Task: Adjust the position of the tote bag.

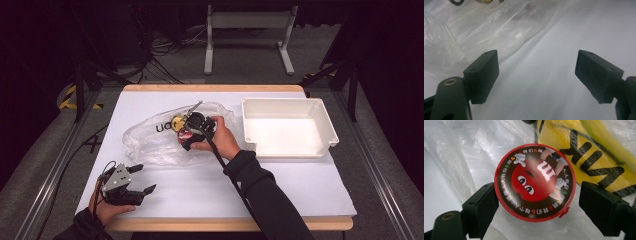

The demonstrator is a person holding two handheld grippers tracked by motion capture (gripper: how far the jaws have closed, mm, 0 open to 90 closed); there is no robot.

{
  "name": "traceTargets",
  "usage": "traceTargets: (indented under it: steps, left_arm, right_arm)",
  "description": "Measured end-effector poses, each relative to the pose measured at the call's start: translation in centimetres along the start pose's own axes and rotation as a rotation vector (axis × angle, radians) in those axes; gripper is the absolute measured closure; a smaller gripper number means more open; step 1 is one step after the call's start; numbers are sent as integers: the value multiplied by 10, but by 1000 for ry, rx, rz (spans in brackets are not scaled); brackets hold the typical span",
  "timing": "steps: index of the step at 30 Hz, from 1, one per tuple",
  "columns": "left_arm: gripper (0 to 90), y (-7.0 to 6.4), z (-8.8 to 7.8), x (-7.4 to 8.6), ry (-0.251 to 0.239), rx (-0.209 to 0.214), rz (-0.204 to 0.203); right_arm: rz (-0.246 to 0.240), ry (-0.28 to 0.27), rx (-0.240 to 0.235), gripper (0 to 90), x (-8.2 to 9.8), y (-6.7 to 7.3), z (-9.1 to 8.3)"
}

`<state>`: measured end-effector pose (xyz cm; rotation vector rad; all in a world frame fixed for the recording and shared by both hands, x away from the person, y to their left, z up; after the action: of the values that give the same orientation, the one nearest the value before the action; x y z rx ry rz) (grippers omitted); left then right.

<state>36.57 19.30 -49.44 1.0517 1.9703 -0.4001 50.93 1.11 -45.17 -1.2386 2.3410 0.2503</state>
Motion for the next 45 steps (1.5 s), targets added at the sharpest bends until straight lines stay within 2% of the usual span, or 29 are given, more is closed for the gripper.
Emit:
traceTargets:
  steps: [2,5,6,8,13,17,20,29,34,41,45]
  left_arm:
    - [201,1,0,1,-7,14,-13]
    - [209,1,2,3,4,27,-15]
    - [211,-1,4,3,15,33,0]
    - [211,-1,4,3,13,32,4]
    - [196,1,5,4,14,51,-19]
    - [193,-1,7,5,38,59,2]
    - [193,-2,8,5,47,62,1]
    - [188,-2,8,5,53,70,6]
    - [185,-2,8,5,42,70,5]
    - [170,1,4,4,-1,65,-26]
    - [147,3,1,3,-29,58,-39]
  right_arm:
    - [14,8,5,160,-2,-1,2]
    - [1,11,-10,203,-4,0,3]
    - [3,8,-22,252,-6,2,2]
    - [-10,28,-16,254,-7,2,2]
    - [-22,39,-10,254,-8,2,-1]
    - [-31,57,-6,261,-9,3,-6]
    - [-51,79,-2,264,-8,4,-9]
    - [-32,132,15,254,-9,2,-4]
    - [-19,138,-1,253,-9,2,-3]
    - [-48,152,2,257,-9,2,-5]
    - [-54,136,-14,258,-11,2,-11]
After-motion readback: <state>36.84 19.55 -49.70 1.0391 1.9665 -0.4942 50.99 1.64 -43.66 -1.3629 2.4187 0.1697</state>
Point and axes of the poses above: each handheld gripper's, and its own axes: z roughly forward along the jaws, x roughly out of its underside, y roughly to its left, the point moved 8 cm from there along z, roughly forward along the jaws, and after that the axes turned 4 degrees about y, right-handed, at the moved point
